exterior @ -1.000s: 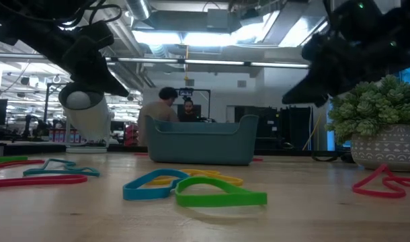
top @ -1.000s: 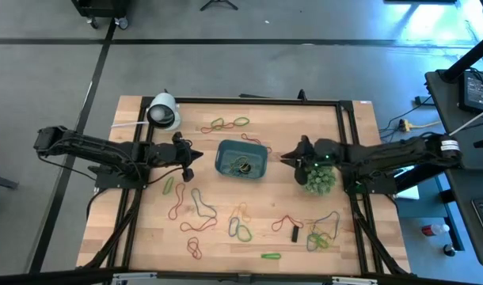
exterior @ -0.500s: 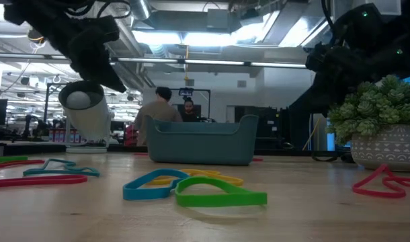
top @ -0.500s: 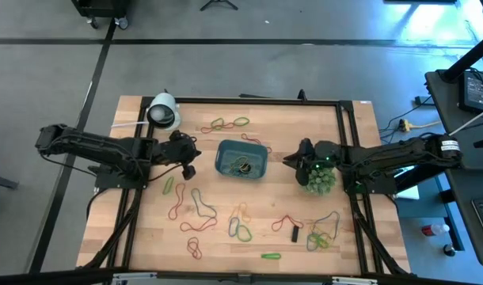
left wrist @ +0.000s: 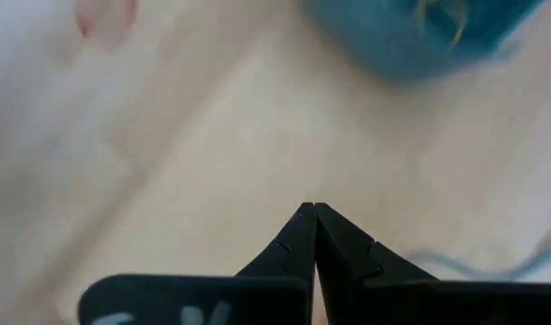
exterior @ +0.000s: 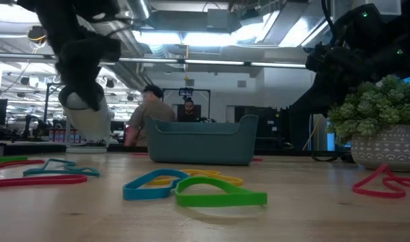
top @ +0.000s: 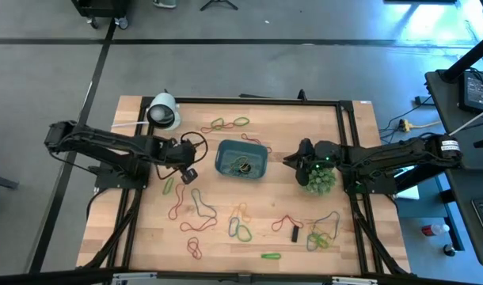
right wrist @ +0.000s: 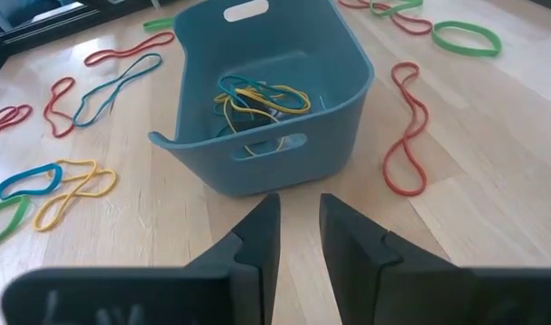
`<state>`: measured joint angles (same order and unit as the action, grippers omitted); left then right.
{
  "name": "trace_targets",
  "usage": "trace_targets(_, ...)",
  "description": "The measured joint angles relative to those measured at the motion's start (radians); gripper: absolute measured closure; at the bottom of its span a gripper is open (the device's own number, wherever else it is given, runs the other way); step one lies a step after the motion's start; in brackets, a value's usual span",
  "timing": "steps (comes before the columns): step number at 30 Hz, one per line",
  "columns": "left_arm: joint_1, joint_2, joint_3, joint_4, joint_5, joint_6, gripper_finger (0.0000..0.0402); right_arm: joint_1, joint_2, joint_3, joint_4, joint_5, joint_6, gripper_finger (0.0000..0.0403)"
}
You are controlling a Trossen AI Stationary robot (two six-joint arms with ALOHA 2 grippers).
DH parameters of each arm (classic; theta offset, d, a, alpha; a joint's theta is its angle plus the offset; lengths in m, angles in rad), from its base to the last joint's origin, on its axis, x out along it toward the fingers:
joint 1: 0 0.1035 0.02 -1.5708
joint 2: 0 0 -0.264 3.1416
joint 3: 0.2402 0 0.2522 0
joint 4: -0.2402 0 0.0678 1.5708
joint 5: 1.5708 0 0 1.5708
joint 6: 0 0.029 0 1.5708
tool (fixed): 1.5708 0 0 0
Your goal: Pick and place rubber bands into bin
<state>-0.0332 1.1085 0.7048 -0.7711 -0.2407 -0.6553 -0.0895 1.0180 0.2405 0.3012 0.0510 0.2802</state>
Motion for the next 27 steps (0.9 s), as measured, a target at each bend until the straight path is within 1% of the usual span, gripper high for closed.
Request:
trace_targets(2, -0.008, 0.017, 0.000, -0.051, 0.059, -0.104, 0.0398, 0.000, 0.000, 0.000, -0.001, 0.000, 0.000, 0.0319)
trace_targets(5, -0.045, 0.047, -0.002, -0.139, 0.103, -0.267, 0.0395, 0.000, 0.000, 0.000, -0.012, 0.000, 0.000, 0.0319)
trace_targets(10, -0.136, 0.093, -0.055, -0.147, 0.165, -0.463, 0.0376, 0.000, 0.000, 0.000, -0.030, 0.000, 0.003, 0.0319)
trace_targets(13, -0.184, 0.117, -0.085, -0.143, 0.166, -0.554, 0.0355, 0.000, 0.001, -0.001, -0.035, 0.000, 0.003, 0.0319)
trace_targets(16, -0.219, 0.138, -0.102, -0.122, 0.164, -0.592, 0.0334, 0.000, 0.001, -0.001, -0.035, 0.000, 0.003, 0.0319)
trace_targets(19, -0.252, 0.152, -0.102, -0.053, 0.155, -0.599, 0.0319, 0.000, 0.001, -0.001, -0.037, 0.000, 0.003, 0.0319)
trace_targets(23, -0.277, 0.159, -0.102, 0.042, 0.147, -0.612, 0.0312, 0.000, 0.001, -0.001, -0.037, 0.000, 0.002, 0.0319)
trace_targets(27, -0.290, 0.185, -0.102, 0.036, 0.123, -0.635, 0.0311, 0.000, 0.001, -0.001, -0.036, 0.000, 0.002, 0.0319)
